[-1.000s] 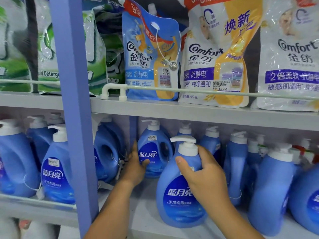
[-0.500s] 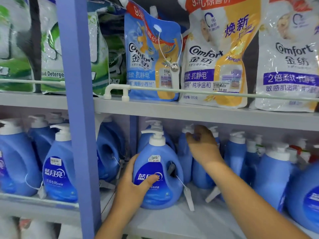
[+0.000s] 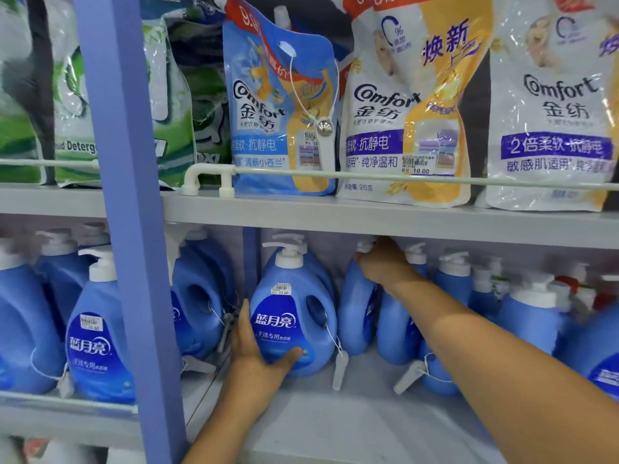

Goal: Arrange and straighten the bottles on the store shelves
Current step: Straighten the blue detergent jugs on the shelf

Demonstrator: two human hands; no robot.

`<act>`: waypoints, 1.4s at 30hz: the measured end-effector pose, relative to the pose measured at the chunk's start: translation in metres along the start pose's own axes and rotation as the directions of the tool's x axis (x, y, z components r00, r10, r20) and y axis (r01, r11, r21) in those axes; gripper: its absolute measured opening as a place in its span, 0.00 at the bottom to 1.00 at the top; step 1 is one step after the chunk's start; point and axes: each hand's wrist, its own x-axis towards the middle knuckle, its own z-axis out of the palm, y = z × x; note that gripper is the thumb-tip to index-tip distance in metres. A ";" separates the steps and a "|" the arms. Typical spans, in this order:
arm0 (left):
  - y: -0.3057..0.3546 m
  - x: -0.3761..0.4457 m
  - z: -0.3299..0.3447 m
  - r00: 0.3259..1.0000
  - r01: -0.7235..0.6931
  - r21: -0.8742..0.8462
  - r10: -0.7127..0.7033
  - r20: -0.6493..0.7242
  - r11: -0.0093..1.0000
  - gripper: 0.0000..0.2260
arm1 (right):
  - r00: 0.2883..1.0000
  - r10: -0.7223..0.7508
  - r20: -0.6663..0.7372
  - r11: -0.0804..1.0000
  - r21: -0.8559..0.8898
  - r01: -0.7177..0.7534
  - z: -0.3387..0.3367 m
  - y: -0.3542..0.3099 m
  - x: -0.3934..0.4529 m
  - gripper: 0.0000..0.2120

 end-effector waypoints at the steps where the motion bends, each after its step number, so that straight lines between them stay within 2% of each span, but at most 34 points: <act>1: -0.002 0.000 0.000 1.000 0.000 -0.021 0.000 -0.005 1.000 0.55 | 1.000 0.006 -0.025 0.998 -0.066 -0.008 0.000 0.001 0.002 0.14; 4: -0.007 0.003 0.000 1.000 -0.011 -0.057 0.010 -0.012 0.998 0.53 | 0.995 -0.036 -0.091 0.949 -0.315 0.005 0.001 0.000 0.004 0.17; 6: -0.007 0.003 0.000 1.000 -0.014 -0.065 0.013 -0.008 0.998 0.52 | 0.993 -0.083 -0.083 0.871 -0.491 0.032 0.005 -0.002 0.008 0.19; 9: -0.009 0.003 0.001 1.000 -0.020 -0.085 0.020 0.001 0.996 0.51 | 0.996 -0.063 -0.068 0.813 -0.582 0.012 0.009 -0.009 0.015 0.22; 12: -0.010 0.004 0.000 0.999 -0.035 -0.110 0.035 0.001 0.993 0.50 | 0.994 -0.054 -0.092 0.843 -0.538 -0.004 0.017 -0.011 0.018 0.20; 15: -0.010 0.004 0.000 0.999 -0.038 -0.120 0.037 -0.015 0.992 0.50 | 0.994 -0.023 -0.110 0.933 -0.361 -0.018 0.021 -0.001 0.020 0.23; 17: -0.010 0.004 -0.001 0.999 -0.038 -0.127 0.035 -0.024 0.991 0.50 | 0.999 -0.021 -0.028 0.948 -0.318 0.011 0.021 0.006 0.020 0.29; 19: -0.009 0.005 0.000 0.999 -0.039 -0.132 0.036 -0.025 0.991 0.49 | 0.998 -0.010 0.054 0.920 -0.391 0.030 0.020 0.009 0.017 0.40; 21: -0.009 0.006 0.002 0.999 -0.037 -0.139 0.034 -0.019 0.990 0.49 | 0.997 0.009 0.077 0.922 -0.386 0.022 0.020 0.009 0.016 0.47; 24: -0.008 0.007 0.002 0.999 -0.037 -0.135 0.034 -0.024 0.990 0.48 | 0.999 0.001 0.041 0.930 -0.367 0.014 0.025 0.006 0.015 0.43; 27: -0.011 0.007 0.000 0.999 -0.035 -0.122 0.033 -0.024 0.992 0.48 | 0.996 0.082 0.017 0.919 -0.389 -0.069 0.033 -0.002 0.017 0.39; 30: -0.009 0.006 0.000 1.000 -0.027 -0.129 0.026 -0.014 0.991 0.49 | 0.988 0.152 -0.003 0.940 -0.309 -0.146 0.035 -0.007 0.018 0.43; 33: -0.005 0.005 0.000 1.000 -0.025 -0.128 0.025 -0.005 0.991 0.52 | 0.993 0.117 -0.003 0.927 -0.357 -0.111 0.031 -0.002 0.007 0.44; 35: -0.005 0.004 -0.002 1.000 -0.018 -0.111 0.016 -0.015 0.994 0.52 | 0.997 0.025 -0.073 0.955 -0.293 -0.045 0.034 0.005 -0.008 0.42; 36: -0.005 0.004 -0.002 1.000 -0.009 -0.101 0.008 -0.013 0.995 0.53 | 0.987 -0.069 -0.142 0.972 -0.232 0.034 0.038 0.009 -0.020 0.39; 38: -0.005 0.004 -0.004 1.000 0.023 -0.125 -0.023 0.004 0.992 0.54 | 0.931 -0.218 -0.294 0.976 -0.057 0.210 0.055 0.020 -0.045 0.29; 39: -0.004 0.005 -0.005 0.999 0.049 -0.157 -0.048 0.006 0.986 0.53 | 0.943 -0.197 -0.269 0.968 0.099 0.230 0.065 0.024 -0.057 0.26; 40: -0.003 0.006 -0.005 0.997 0.073 -0.189 -0.074 -0.002 0.979 0.52 | 0.979 -0.137 -0.150 0.943 0.284 0.175 0.075 0.024 -0.068 0.27; 41: -0.003 0.008 -0.004 0.995 0.095 -0.210 -0.100 -0.014 0.973 0.51 | 0.997 -0.073 0.024 0.908 0.414 0.056 0.084 0.025 -0.076 0.29; 42: -0.002 0.010 -0.003 0.992 0.115 -0.215 -0.124 -0.026 0.970 0.49 | 0.988 -0.041 0.149 0.871 0.489 -0.038 0.092 0.027 -0.080 0.32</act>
